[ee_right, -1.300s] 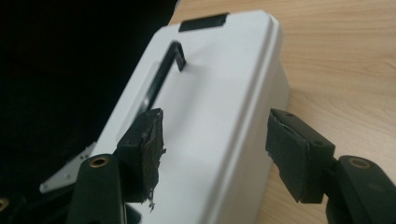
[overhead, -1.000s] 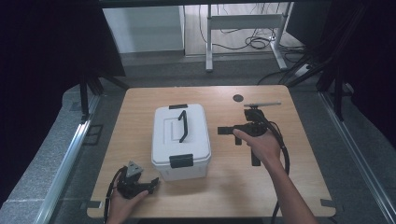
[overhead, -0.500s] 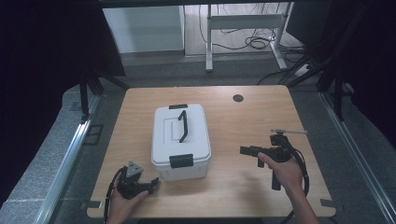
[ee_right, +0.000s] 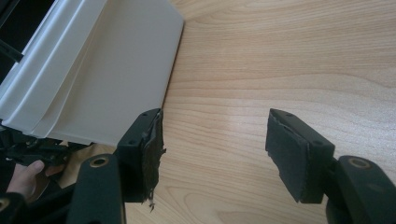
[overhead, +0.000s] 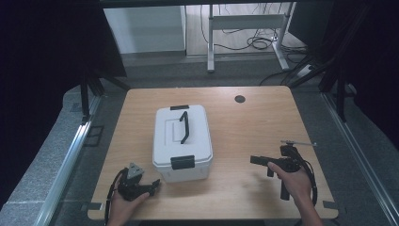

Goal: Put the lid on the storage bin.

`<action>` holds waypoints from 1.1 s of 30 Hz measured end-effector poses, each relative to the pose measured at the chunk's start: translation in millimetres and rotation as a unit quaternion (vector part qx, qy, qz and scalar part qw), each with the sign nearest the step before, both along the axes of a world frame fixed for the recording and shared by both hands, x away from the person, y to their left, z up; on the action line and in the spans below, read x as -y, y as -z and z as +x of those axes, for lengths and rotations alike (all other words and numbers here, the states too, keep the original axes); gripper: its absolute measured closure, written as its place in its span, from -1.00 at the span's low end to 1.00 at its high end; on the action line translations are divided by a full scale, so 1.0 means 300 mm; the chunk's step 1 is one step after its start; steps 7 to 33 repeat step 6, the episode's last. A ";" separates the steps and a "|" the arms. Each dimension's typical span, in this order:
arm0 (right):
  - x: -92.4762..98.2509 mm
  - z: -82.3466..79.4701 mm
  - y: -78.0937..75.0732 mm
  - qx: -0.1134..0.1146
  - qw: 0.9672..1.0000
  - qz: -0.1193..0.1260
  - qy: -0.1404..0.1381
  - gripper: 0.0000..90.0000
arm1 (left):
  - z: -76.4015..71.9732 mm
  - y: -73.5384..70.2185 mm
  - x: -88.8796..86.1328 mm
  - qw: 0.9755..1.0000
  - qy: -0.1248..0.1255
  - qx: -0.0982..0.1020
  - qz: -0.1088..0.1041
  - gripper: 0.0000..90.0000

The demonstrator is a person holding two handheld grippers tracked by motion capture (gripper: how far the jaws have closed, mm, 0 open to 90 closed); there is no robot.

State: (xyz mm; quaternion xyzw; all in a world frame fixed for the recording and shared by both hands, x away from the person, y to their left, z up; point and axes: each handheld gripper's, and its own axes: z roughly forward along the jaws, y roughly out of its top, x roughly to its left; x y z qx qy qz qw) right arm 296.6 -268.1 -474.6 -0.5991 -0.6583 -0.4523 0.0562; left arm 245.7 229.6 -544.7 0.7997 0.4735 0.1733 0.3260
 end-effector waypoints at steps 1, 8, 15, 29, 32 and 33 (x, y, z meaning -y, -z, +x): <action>0.000 0.000 0.001 0.000 1.000 0.001 0.000 -0.18 | 0.000 0.000 0.000 1.000 0.000 0.000 0.000 -0.70; -0.001 -0.001 0.002 -0.001 1.000 0.004 0.000 -0.18 | 0.000 0.000 0.000 1.000 0.000 0.000 0.000 -0.70; -0.001 -0.001 0.002 -0.001 1.000 0.004 0.000 -0.18 | 0.000 0.000 0.000 1.000 0.000 0.000 0.000 -0.70; -0.001 -0.001 0.002 -0.001 1.000 0.004 0.000 -0.18 | 0.000 0.000 0.000 1.000 0.000 0.000 0.000 -0.70; -0.001 -0.001 0.002 -0.001 1.000 0.004 0.000 -0.18 | 0.000 0.000 0.000 1.000 0.000 0.000 0.000 -0.70; -0.001 -0.001 0.002 -0.001 1.000 0.004 0.000 -0.18 | 0.000 0.000 0.000 1.000 0.000 0.000 0.000 -0.70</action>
